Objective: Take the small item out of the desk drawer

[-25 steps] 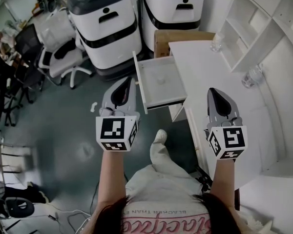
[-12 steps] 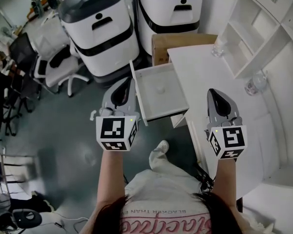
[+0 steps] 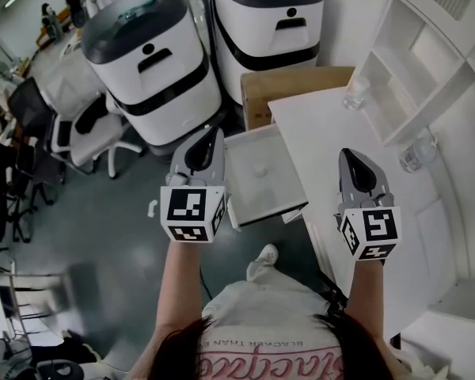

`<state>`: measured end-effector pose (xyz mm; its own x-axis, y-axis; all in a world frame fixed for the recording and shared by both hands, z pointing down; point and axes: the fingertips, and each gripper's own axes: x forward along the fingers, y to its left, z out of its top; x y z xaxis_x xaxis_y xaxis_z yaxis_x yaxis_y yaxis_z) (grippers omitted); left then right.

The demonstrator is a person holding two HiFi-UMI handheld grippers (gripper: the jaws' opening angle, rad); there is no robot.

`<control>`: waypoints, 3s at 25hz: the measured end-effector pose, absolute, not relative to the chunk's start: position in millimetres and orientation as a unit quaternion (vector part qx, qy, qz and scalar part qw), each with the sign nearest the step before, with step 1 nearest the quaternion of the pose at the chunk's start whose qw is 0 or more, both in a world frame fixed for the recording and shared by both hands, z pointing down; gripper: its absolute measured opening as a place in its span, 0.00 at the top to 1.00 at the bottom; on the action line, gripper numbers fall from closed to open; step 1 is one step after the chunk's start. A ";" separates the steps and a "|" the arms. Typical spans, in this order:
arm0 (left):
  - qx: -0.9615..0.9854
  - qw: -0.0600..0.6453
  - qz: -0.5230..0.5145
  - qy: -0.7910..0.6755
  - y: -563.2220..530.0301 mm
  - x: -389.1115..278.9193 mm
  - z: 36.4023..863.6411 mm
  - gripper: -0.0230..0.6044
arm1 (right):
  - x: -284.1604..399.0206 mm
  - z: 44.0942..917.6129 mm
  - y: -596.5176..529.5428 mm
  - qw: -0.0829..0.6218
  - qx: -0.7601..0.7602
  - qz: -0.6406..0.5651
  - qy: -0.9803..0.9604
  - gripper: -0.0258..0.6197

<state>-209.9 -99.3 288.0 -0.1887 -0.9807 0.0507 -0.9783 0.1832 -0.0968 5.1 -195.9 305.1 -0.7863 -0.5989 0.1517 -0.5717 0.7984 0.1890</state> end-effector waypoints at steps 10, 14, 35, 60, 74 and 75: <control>-0.667 -0.008 -0.075 0.741 -166.5 -217.0 307.3 0.94 | -0.7 322.5 -246.6 0.112 0.339 -0.038 -0.933 0.96; -0.671 -0.023 -0.070 0.738 -182.0 -218.4 313.4 0.94 | 4.4 327.8 -257.0 0.118 0.346 -0.030 -0.930 0.96; -0.744 -0.126 -0.134 0.642 -209.9 -196.1 378.3 0.35 | 23.3 358.1 -255.3 0.128 0.404 0.035 -0.905 0.96; -0.758 -0.270 -0.210 0.556 -227.1 -202.4 509.3 0.48 | 20.4 439.6 -242.8 0.227 0.443 0.100 -0.861 0.96; -0.724 -0.366 -0.263 0.522 -217.2 -190.9 591.2 0.49 | 20.8 476.0 -234.9 0.215 0.435 0.201 -0.851 0.96; -0.721 -0.368 -0.267 0.522 -216.8 -190.0 595.2 0.50 | 21.6 478.1 -234.5 0.218 0.435 0.202 -0.850 0.96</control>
<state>-190.0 -216.8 595.2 0.3110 -0.5565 0.7704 -0.9504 -0.1826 0.2518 21.6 -234.5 478.1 -0.5269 -0.6511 0.5463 -0.8274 0.5401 -0.1543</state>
